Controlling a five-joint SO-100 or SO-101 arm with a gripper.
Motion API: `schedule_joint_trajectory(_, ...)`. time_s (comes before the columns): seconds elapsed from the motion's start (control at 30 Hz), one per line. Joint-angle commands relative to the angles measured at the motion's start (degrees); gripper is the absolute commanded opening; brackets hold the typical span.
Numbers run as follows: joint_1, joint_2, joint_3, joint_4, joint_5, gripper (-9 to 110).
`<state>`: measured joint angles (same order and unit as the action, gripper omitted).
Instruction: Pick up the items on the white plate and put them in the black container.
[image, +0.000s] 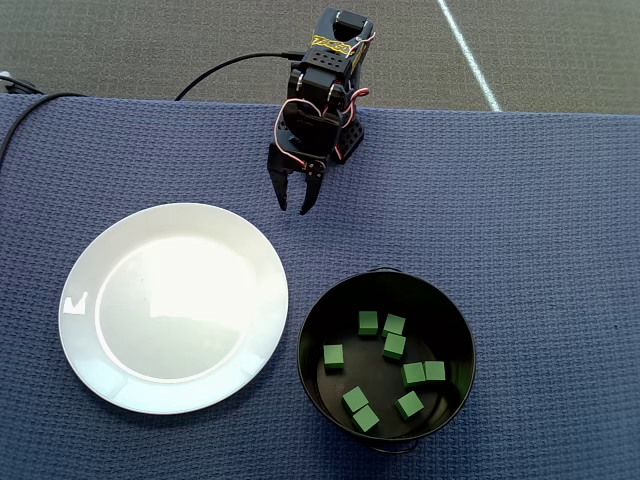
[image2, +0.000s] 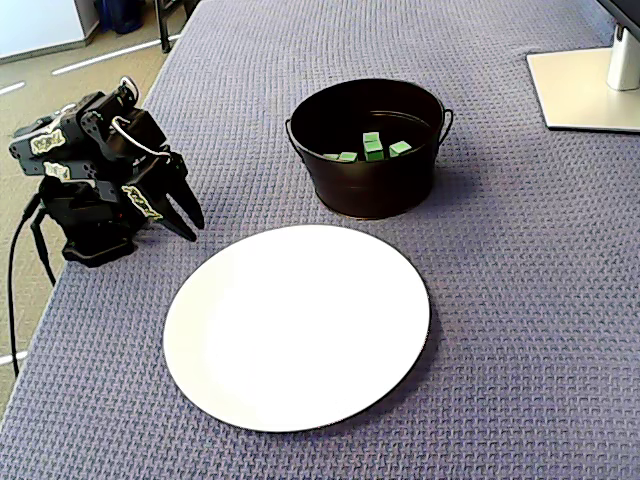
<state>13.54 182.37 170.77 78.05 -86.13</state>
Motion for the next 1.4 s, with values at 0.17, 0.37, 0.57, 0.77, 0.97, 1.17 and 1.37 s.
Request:
schedule_joint_trajectory(0.17,-0.53,-0.26,0.88,9.84,-0.09,2)
schedule_joint_trajectory(0.37,-0.53,-0.26,0.88,9.84,-0.09,2)
schedule_joint_trajectory(0.57,-0.53,-0.26,0.88,9.84,-0.09,2)
schedule_joint_trajectory(0.77,-0.53,-0.26,0.88,9.84,-0.09,2)
schedule_joint_trajectory(0.97,-0.53,-0.26,0.88,9.84,-0.09,2)
schedule_joint_trajectory(1.17,-0.53,-0.26,0.88,9.84,-0.09,2)
schedule_joint_trajectory(1.37,-0.53,-0.26,0.88,9.58,1.32,2)
